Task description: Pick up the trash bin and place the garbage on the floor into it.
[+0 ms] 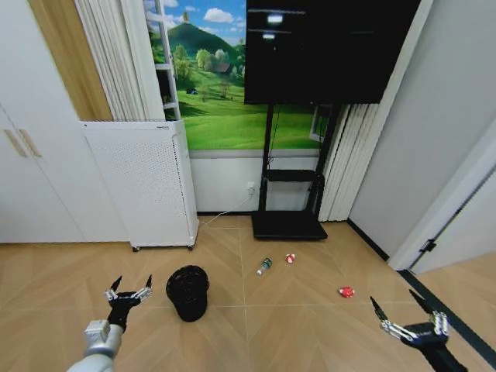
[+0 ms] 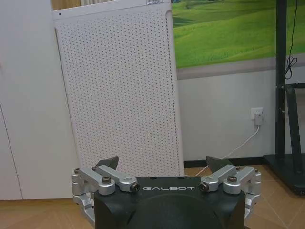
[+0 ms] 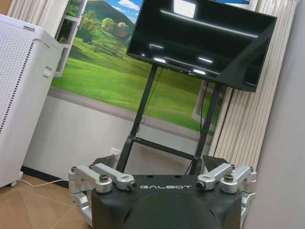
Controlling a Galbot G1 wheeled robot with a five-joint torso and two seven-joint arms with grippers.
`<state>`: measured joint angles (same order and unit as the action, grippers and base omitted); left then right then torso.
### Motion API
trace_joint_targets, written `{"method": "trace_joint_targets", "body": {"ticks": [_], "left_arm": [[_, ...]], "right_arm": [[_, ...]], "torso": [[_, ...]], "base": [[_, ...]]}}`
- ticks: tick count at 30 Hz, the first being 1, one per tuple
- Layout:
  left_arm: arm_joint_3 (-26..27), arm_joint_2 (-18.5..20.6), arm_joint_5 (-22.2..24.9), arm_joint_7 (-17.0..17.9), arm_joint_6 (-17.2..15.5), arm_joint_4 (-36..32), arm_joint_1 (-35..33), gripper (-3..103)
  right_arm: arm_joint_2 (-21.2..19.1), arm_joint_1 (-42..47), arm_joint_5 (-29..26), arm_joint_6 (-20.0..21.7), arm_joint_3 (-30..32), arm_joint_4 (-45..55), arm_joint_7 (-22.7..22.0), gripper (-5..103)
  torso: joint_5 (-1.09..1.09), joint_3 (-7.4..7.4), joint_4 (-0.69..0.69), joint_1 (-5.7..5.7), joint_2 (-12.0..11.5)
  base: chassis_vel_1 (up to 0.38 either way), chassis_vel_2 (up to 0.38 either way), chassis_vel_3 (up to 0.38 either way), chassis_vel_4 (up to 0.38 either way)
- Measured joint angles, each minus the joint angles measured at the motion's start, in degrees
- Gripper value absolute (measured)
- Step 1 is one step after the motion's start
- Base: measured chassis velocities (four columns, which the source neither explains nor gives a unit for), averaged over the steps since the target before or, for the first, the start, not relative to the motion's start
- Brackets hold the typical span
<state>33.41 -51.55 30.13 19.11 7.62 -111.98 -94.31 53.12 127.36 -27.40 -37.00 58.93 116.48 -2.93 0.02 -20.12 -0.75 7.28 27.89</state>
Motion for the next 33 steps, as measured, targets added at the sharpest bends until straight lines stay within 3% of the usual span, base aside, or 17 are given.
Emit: {"method": "trace_joint_targets", "body": {"ticks": [21, 33], "left_arm": [[-0.03, -1.4, -1.23, -0.27, 0.5, 0.2, -1.14, 100], [-0.75, -1.53, -1.4, -0.37, 0.54, 0.67, -0.45, 100]], "right_arm": [[1.86, 0.08, -0.9, 1.25, -0.35, -0.51, 0.19, 100], [2.5, -0.21, 1.78, 0.84, 0.05, -1.83, 0.2, 100]], "torso": [[-0.02, -0.02, 0.0, 0.04, -0.02], [-0.02, -0.02, 0.01, 0.05, -0.02]], "base": [[-0.031, 0.03, 0.028, -0.029], [0.0, 0.0, 0.0, 0.0]]}}
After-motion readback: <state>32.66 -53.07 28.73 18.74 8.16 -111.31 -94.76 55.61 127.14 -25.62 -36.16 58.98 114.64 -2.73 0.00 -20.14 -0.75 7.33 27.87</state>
